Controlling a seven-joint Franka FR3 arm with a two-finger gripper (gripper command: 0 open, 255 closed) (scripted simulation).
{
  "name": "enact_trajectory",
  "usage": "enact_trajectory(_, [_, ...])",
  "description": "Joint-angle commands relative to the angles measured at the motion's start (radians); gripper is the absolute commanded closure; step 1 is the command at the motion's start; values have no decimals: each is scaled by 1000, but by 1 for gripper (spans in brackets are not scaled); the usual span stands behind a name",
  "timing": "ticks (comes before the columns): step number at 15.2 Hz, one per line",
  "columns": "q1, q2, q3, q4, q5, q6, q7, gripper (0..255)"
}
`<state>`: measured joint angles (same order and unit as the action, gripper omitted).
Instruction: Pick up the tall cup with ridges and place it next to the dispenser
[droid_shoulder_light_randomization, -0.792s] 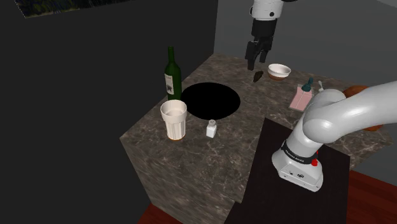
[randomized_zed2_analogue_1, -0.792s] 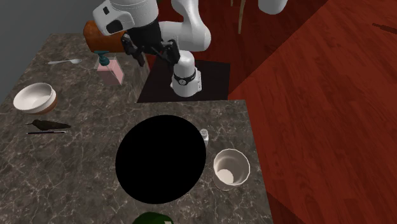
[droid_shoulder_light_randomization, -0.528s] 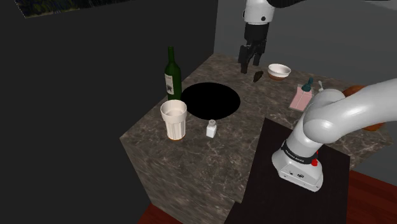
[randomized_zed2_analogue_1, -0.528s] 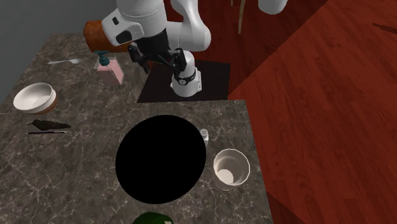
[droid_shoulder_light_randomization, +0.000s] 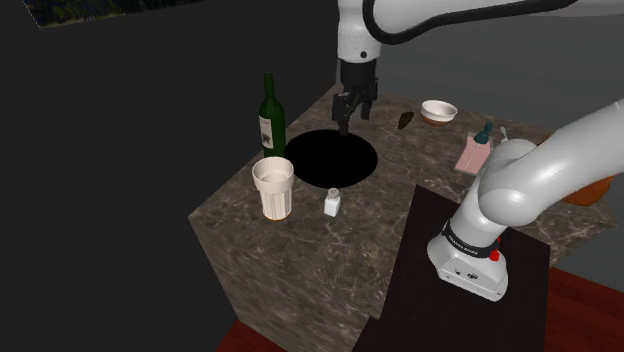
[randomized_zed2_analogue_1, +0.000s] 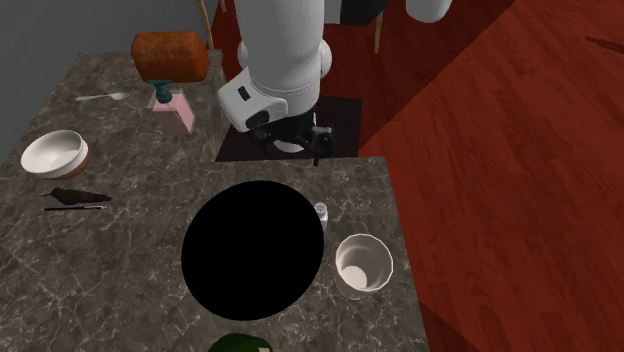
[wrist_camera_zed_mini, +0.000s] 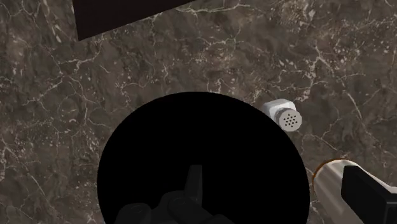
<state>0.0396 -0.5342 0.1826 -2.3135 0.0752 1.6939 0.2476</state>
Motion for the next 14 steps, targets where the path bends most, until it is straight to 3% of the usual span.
enact_trajectory(1, [9,53,34,23,2,34,33,0])
enact_trajectory(8, [33,282,151,146,-34,139,166,0])
enact_trajectory(14, [63,506,231,299,-125,190,296,0])
